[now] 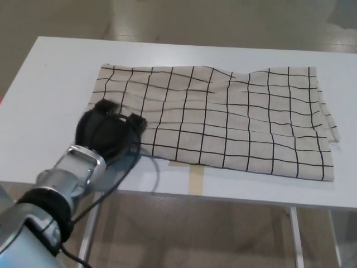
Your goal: Use the left hand to fold a white towel with checkered patterns in half.
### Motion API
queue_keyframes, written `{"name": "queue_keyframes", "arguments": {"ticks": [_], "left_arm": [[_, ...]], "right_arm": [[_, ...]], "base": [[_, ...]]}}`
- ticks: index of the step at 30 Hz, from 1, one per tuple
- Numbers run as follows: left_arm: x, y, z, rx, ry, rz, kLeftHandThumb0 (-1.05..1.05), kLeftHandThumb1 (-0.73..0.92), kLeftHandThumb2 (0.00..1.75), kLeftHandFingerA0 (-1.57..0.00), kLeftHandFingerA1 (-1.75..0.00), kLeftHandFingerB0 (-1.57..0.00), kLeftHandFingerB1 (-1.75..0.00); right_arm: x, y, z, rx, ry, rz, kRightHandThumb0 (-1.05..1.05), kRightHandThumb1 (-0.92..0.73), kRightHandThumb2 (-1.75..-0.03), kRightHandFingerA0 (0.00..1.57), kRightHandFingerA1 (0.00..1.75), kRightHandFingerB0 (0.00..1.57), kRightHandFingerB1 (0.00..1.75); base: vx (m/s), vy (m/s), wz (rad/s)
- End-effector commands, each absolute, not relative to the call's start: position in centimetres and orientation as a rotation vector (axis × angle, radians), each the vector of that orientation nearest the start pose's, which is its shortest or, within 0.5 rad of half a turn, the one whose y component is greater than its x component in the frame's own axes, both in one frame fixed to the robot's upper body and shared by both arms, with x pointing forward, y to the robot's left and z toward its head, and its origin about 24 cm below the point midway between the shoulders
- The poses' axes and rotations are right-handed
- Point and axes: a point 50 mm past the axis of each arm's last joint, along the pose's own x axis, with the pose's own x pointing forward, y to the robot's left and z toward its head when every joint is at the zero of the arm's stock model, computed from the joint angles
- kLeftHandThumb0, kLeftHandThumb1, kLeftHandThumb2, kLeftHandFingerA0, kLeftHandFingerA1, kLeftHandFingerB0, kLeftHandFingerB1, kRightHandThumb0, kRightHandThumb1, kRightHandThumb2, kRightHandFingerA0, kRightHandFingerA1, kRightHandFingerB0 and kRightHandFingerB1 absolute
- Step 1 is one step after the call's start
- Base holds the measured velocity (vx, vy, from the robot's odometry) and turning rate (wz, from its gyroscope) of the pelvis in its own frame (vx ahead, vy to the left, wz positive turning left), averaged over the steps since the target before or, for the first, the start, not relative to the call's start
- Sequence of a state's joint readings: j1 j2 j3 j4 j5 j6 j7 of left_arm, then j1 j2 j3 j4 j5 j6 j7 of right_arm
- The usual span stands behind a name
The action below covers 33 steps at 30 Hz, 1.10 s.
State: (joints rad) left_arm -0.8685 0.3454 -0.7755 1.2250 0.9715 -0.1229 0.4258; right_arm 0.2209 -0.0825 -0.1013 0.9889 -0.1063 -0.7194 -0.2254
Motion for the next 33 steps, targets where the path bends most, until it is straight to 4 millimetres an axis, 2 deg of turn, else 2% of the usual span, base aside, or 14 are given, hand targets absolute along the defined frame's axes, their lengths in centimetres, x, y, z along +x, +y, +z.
{"name": "queue_keyframes", "arguments": {"ticks": [1, 2, 3, 5, 7, 12, 18, 23, 27, 32, 33], "left_arm": [[34.7, 15.0, 0.1, 1.787, -0.098, -0.430, -0.28, 0.56, 0.55, -0.77, -1.75, -0.74, -1.67], [34.6, 15.1, 0.0, 1.770, -0.095, -0.415, -0.27, 0.59, 0.54, -0.77, -1.75, -0.65, -1.75], [34.6, 15.2, 0.1, 1.767, -0.091, -0.410, -0.25, 0.62, 0.55, -0.75, -1.75, -0.57, -1.75], [34.7, 15.4, 0.1, 1.754, -0.088, -0.399, -0.23, 0.65, 0.56, -0.73, -1.75, -0.53, -1.75], [34.6, 15.8, 0.2, 1.737, -0.092, -0.387, -0.22, 0.65, 0.56, -0.72, -1.75, -0.51, -1.75], [34.3, 18.5, 0.6, 1.708, -0.079, -0.301, -0.21, 0.69, 0.56, -0.73, -1.75, -0.55, -1.75], [34.9, 22.4, 3.3, 1.636, -0.115, -0.150, -0.20, 0.69, 0.56, -0.75, -1.75, -0.57, -1.75], [35.2, 25.7, 5.6, 1.649, -0.111, -0.038, -0.20, 0.70, 0.56, -0.74, -1.75, -0.57, -1.75], [35.5, 28.4, 8.3, 1.681, -0.111, 0.071, -0.20, 0.69, 0.56, -0.75, -1.75, -0.57, -1.75], [35.9, 29.4, 10.2, 1.665, -0.118, 0.121, -0.21, 0.69, 0.56, -0.75, -1.75, -0.58, -1.75], [36.2, 29.6, 11.1, 1.678, -0.133, 0.138, -0.22, 0.69, 0.55, -0.76, -1.75, -0.60, -1.75]], "right_arm": [[10.0, -20.5, -11.8, -0.175, 0.461, -0.301, -0.47, -0.78, -0.66, 0.20, 0.30, 0.11, 0.23], [10.1, -20.4, -11.8, -0.168, 0.458, -0.305, -0.47, -0.78, -0.66, 0.20, 0.30, 0.11, 0.23], [10.2, -20.4, -11.7, -0.164, 0.454, -0.307, -0.47, -0.78, -0.66, 0.20, 0.30, 0.12, 0.23], [10.5, -20.4, -11.7, -0.155, 0.449, -0.312, -0.47, -0.79, -0.65, 0.20, 0.30, 0.12, 0.23], [10.5, -20.4, -11.7, -0.150, 0.447, -0.314, -0.47, -0.79, -0.65, 0.20, 0.30, 0.12, 0.23], [10.3, -20.3, -11.8, -0.096, 0.452, -0.316, -0.47, -0.80, -0.67, 0.19, 0.31, 0.11, 0.24], [10.8, -20.5, -11.6, -0.099, 0.429, -0.315, -0.46, -0.81, -0.67, 0.19, 0.31, 0.11, 0.24], [11.1, -20.4, -11.6, -0.121, 0.435, -0.308, -0.46, -0.80, -0.67, 0.19, 0.31, 0.11, 0.24], [11.2, -20.4, -11.7, -0.104, 0.440, -0.307, -0.48, -0.81, -0.67, 0.19, 0.30, 0.11, 0.24], [10.8, -20.5, -11.7, -0.117, 0.449, -0.300, -0.48, -0.83, -0.64, 0.19, 0.30, 0.11, 0.26], [11.0, -20.5, -11.7, -0.118, 0.448, -0.299, -0.48, -0.82, -0.66, 0.19, 0.30, 0.12, 0.23]], "base": [[0.00, 0.000, 0.00], [0.00, 0.000, 0.00], [0.00, 0.000, 0.00], [0.00, 0.000, 0.00], [0.00, 0.000, 0.00], [0.00, 0.000, 0.00], [0.00, 0.000, 0.00], [0.00, 0.000, 0.00], [0.00, 0.000, 0.00], [0.00, 0.000, 0.00], [0.00, 0.000, 0.00]]}}
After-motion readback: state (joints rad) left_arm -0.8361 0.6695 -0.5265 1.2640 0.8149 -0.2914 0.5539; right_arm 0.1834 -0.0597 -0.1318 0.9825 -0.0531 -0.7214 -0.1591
